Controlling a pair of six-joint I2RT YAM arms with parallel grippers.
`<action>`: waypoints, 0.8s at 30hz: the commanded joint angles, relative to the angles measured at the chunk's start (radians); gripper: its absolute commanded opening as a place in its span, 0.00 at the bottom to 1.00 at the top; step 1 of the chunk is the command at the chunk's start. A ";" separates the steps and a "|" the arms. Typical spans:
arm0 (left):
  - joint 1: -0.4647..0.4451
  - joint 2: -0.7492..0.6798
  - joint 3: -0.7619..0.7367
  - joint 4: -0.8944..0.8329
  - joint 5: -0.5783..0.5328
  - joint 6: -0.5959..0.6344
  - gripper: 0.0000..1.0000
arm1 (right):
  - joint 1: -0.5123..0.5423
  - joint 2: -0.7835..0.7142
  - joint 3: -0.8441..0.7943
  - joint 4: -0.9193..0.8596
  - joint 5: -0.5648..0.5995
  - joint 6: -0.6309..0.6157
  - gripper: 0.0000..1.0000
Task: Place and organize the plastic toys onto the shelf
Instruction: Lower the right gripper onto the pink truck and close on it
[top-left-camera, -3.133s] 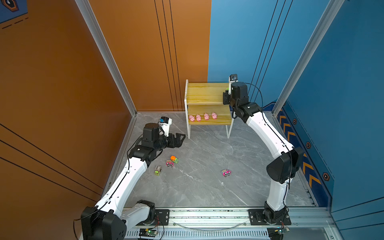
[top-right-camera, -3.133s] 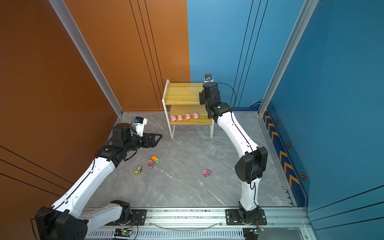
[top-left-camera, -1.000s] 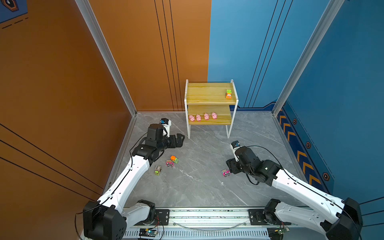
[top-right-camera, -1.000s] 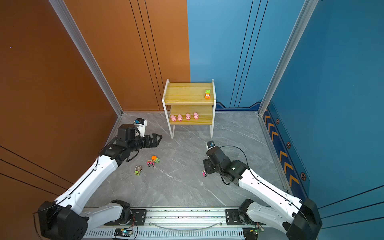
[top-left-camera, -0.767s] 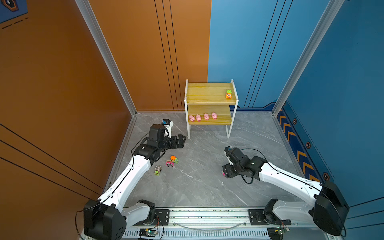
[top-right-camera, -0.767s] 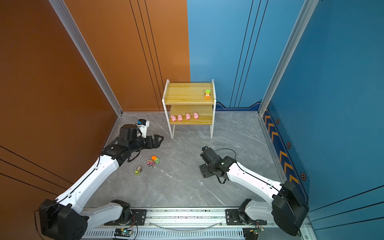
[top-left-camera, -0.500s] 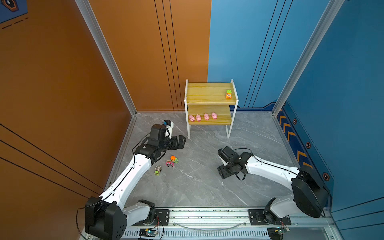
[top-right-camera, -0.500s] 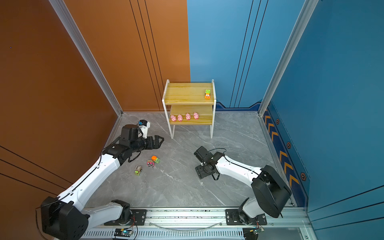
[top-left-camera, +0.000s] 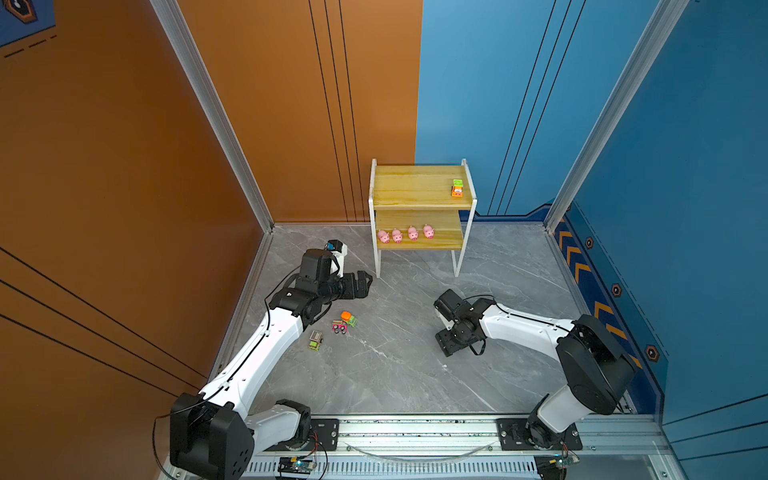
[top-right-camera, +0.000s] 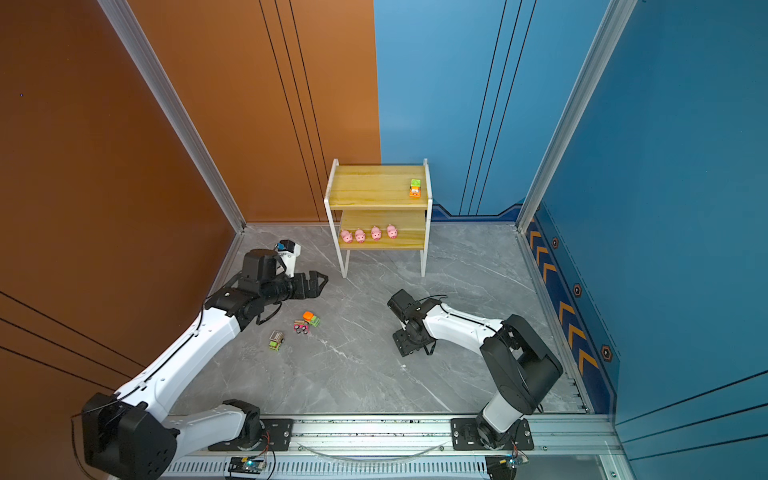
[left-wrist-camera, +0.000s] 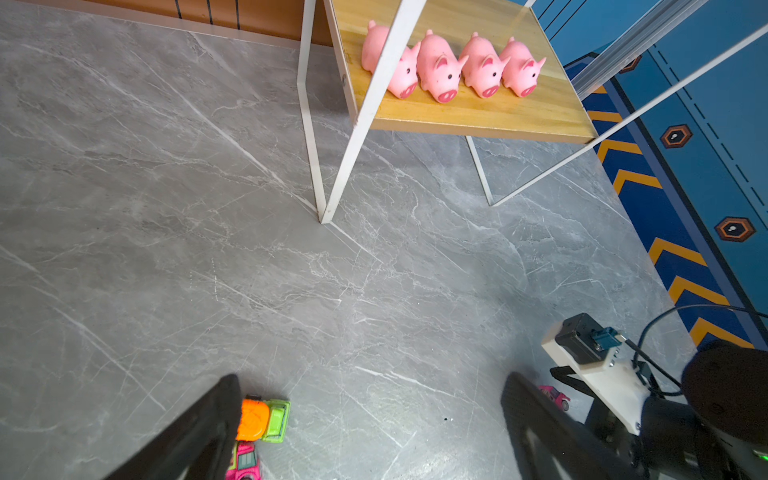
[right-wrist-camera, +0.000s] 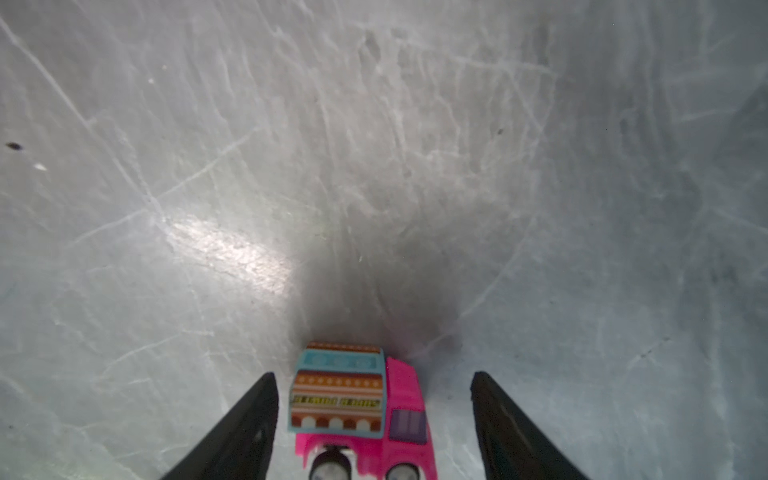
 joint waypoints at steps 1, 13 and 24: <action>-0.006 0.004 0.020 -0.018 0.018 -0.003 0.98 | -0.002 0.017 0.010 -0.034 -0.035 -0.018 0.72; -0.004 0.005 0.020 -0.018 0.012 -0.001 0.98 | 0.001 0.014 -0.001 0.023 -0.042 -0.014 0.50; -0.001 0.003 0.020 -0.017 0.003 0.000 0.98 | 0.059 -0.127 -0.047 0.204 0.064 0.018 0.42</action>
